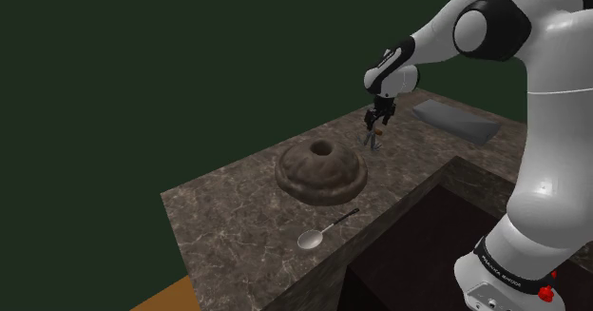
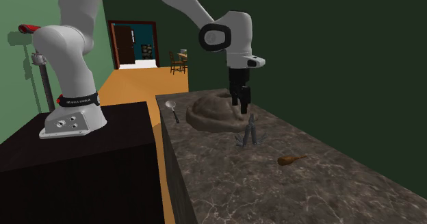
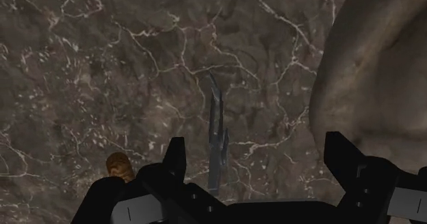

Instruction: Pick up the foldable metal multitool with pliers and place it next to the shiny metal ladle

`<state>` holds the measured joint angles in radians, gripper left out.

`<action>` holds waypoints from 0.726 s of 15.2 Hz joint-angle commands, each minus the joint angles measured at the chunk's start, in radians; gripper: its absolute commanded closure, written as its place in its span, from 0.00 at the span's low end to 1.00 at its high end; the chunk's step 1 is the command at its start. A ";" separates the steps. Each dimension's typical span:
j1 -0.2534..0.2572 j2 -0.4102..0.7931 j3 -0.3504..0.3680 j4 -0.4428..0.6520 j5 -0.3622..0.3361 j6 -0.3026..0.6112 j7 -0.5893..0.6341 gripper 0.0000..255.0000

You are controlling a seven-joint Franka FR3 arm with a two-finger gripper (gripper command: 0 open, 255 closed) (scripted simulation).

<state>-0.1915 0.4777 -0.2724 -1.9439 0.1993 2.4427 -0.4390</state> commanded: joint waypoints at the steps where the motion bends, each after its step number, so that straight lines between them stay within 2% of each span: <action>1: -0.023 0.078 0.006 0.077 0.015 0.005 -0.011 0.00; 3: -0.038 0.123 0.009 0.124 0.022 0.007 -0.015 0.00; 11: -0.055 0.205 0.030 0.144 0.046 0.067 -0.030 0.00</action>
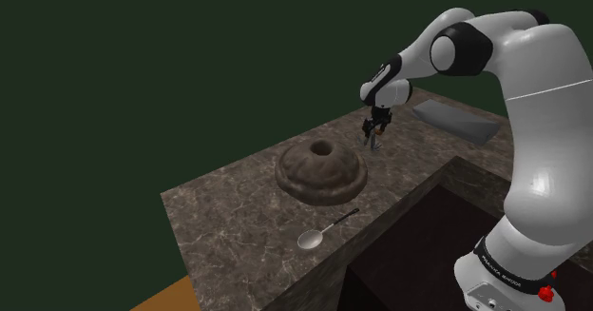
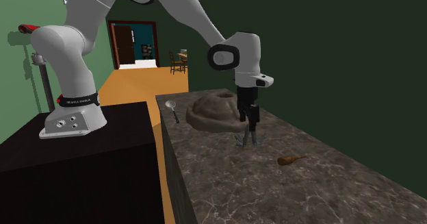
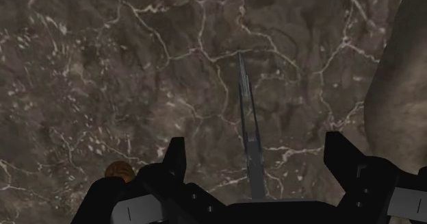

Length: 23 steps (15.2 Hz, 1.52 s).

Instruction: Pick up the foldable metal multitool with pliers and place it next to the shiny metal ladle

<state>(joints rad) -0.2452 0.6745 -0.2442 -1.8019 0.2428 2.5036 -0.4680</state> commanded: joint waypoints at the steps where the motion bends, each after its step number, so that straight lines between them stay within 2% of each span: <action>1: -0.001 0.008 0.002 0.003 0.002 0.006 -0.001 0.00; 7: -0.001 0.008 0.002 0.003 0.002 0.006 -0.001 0.00; 8: -0.001 0.008 0.002 0.003 0.002 0.006 -0.001 1.00; 17: -0.001 0.008 0.002 0.003 0.002 0.006 -0.001 1.00; 23: 0.011 -0.052 -0.015 -0.007 -0.016 -0.044 0.011 1.00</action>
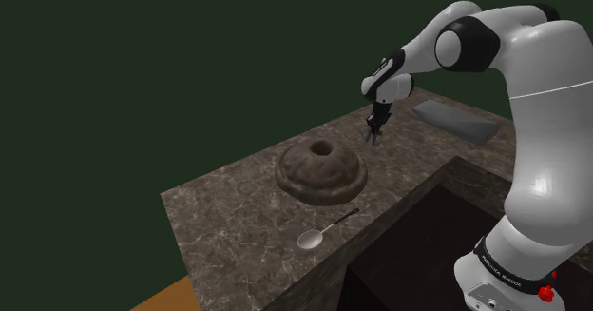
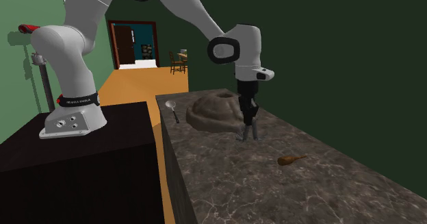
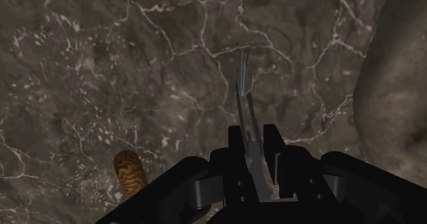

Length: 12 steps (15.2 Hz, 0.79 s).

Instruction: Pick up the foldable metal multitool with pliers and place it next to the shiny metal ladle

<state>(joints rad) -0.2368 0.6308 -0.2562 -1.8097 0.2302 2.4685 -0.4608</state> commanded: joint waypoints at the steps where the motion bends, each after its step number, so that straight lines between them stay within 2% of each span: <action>1: 0.005 -0.018 -0.005 0.000 -0.006 -0.018 0.005 1.00; 12: 0.024 -0.117 -0.032 0.006 -0.042 -0.121 0.028 1.00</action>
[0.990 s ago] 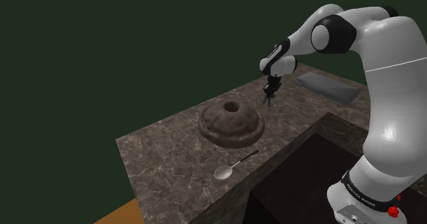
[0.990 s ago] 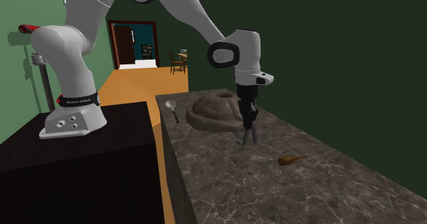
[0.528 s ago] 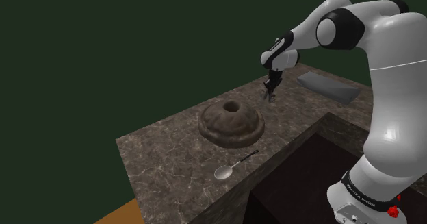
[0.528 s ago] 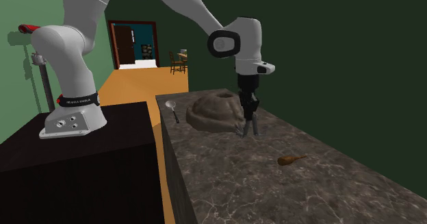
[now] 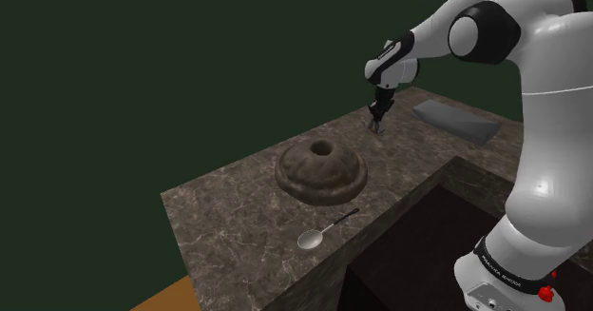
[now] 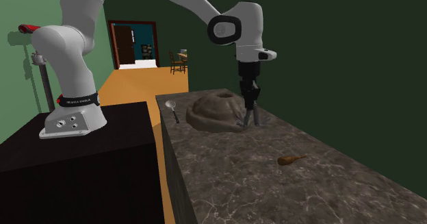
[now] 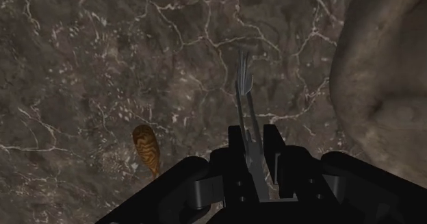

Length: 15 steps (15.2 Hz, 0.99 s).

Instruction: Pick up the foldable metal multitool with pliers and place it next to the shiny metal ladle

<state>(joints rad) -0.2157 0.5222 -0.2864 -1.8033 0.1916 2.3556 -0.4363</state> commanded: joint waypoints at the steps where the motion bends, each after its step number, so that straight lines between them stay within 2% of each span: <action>1: 0.004 -0.017 -0.004 0.001 -0.007 -0.018 0.005 1.00; 15: 0.020 -0.117 -0.027 0.051 -0.048 -0.164 0.031 1.00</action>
<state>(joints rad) -0.1972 0.4117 -0.3124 -1.7555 0.1466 2.2012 -0.4072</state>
